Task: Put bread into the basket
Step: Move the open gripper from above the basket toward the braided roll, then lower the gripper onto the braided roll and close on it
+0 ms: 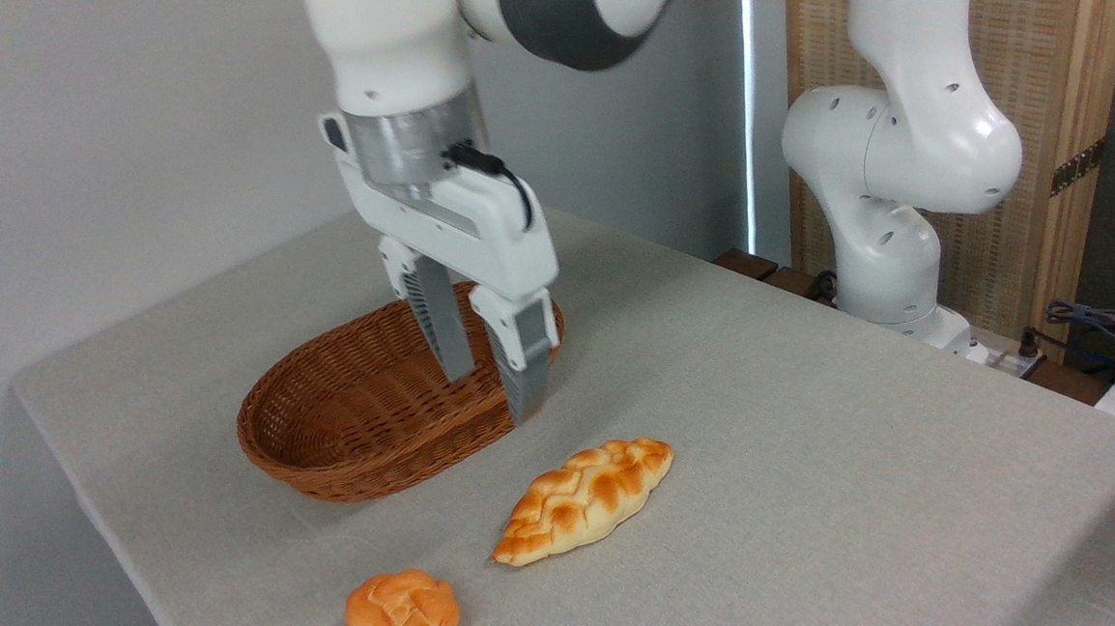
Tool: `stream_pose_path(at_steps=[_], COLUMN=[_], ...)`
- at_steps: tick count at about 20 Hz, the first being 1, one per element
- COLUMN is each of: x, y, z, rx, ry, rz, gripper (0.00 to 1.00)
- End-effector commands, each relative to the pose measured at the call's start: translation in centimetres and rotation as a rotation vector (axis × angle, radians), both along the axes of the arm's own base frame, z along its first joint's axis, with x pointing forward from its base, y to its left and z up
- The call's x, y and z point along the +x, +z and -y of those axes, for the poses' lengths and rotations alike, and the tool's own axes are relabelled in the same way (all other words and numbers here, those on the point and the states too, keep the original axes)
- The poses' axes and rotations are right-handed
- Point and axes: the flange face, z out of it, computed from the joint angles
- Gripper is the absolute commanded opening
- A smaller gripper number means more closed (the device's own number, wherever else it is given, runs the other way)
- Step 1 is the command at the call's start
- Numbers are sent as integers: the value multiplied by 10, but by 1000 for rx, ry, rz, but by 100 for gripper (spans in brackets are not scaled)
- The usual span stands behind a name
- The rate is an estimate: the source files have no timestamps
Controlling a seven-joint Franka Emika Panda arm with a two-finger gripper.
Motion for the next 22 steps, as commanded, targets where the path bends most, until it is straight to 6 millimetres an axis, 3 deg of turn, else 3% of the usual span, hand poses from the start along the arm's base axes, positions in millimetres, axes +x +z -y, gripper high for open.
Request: stream_pose_path(at_steps=[1, 5, 15, 16, 17, 19, 22], x=[-28, -37, -51, -52, -52, -51, -50], y=[-29, -81, -128, -131, -132, -136, -137], z=[-26, -27, -20, -20, -20, -20, -20], rx=[70, 105, 90, 89, 89, 86, 86], ry=[-14, -41, -48, -50, -53, -53, -67], rz=[3, 23, -7, -2, -2, -9, -10], gripper=[100, 100, 99, 91, 76, 37, 31])
